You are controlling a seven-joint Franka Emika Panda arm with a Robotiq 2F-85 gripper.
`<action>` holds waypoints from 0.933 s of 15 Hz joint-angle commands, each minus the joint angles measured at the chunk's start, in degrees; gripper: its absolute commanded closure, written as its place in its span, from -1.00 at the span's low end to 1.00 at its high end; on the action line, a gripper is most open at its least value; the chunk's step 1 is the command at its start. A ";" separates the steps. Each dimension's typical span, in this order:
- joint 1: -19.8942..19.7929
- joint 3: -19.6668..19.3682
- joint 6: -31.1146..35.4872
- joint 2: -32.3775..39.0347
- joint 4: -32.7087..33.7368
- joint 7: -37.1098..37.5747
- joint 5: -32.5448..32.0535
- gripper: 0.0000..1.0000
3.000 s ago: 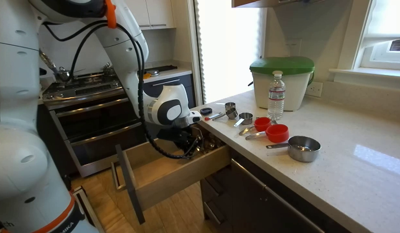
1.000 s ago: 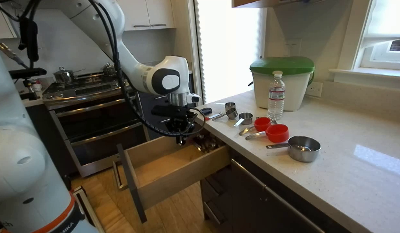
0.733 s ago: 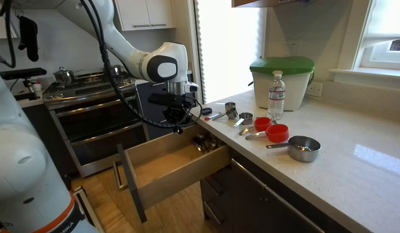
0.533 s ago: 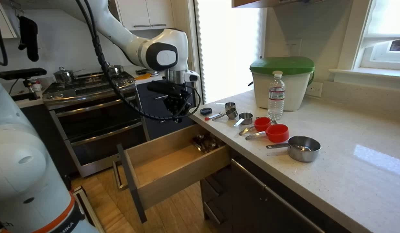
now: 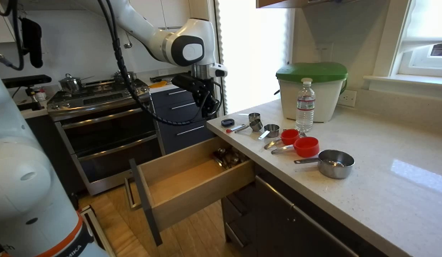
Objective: Remove a spoon from the opened drawer and put it on the counter top
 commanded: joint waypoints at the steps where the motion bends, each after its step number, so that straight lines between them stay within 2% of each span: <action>1: -0.10 0.31 3.21 6.07 4.41 11.21 -2.81 0.88; 6: 0.62 -0.99 6.08 11.32 7.63 24.56 -9.56 0.88; 14: 1.55 -1.80 4.81 15.52 11.35 30.18 -11.17 0.88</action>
